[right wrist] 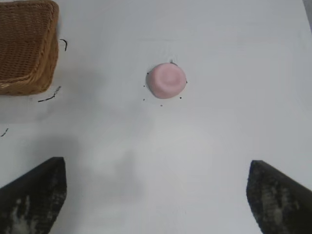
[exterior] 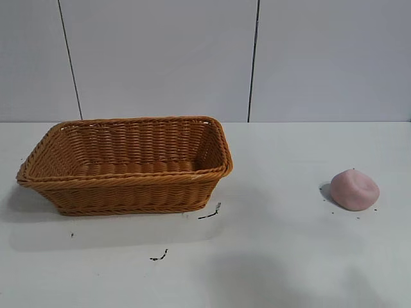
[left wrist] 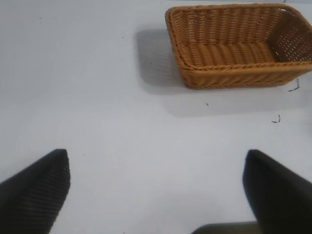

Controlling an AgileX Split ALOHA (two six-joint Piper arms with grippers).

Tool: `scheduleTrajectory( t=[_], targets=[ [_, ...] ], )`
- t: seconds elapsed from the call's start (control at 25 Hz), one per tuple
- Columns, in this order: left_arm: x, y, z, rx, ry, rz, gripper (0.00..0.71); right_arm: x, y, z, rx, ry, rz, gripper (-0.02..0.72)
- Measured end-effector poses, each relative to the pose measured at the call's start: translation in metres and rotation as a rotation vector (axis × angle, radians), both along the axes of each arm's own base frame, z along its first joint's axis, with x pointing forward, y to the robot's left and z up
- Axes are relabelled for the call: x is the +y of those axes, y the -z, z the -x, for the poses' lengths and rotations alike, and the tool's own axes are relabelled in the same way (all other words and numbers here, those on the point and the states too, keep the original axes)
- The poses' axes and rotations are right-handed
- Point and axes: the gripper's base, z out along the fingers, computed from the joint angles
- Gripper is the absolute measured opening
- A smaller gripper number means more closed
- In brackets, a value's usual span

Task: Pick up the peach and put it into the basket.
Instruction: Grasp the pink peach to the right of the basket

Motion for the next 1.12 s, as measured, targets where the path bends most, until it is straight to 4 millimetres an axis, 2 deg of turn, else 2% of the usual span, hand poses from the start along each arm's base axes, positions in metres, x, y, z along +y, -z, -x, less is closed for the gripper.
scheduleTrajectory(
  t=[0.12,0.32,0.48,0.6,0.76,1.12],
  targets=[
    [0.000,0.000,0.000,0.000,0.000,0.000,0.693,0.000,0.006,-0.048,0.116,0.000,-0.001,0.695],
    [0.000,0.000,0.000,0.000,0.000,0.000,0.693,-0.001,0.031,-0.126,0.283,-0.008,0.004,0.695],
    [0.000,0.000,0.000,0.000,0.000,0.000,0.693,-0.001,0.057,-0.178,0.390,-0.013,0.007,0.695],
    [0.000,0.000,0.000,0.000,0.000,0.000,0.693,-0.001,0.074,-0.209,0.428,-0.016,0.008,0.695],
    [0.000,0.000,0.000,0.000,0.000,0.000,0.693,0.005,0.097,-0.232,0.461,-0.052,0.026,0.695],
    [0.000,0.000,0.000,0.000,0.000,0.000,0.693,0.007,0.156,-0.256,0.503,-0.059,0.043,0.695]
  ],
)
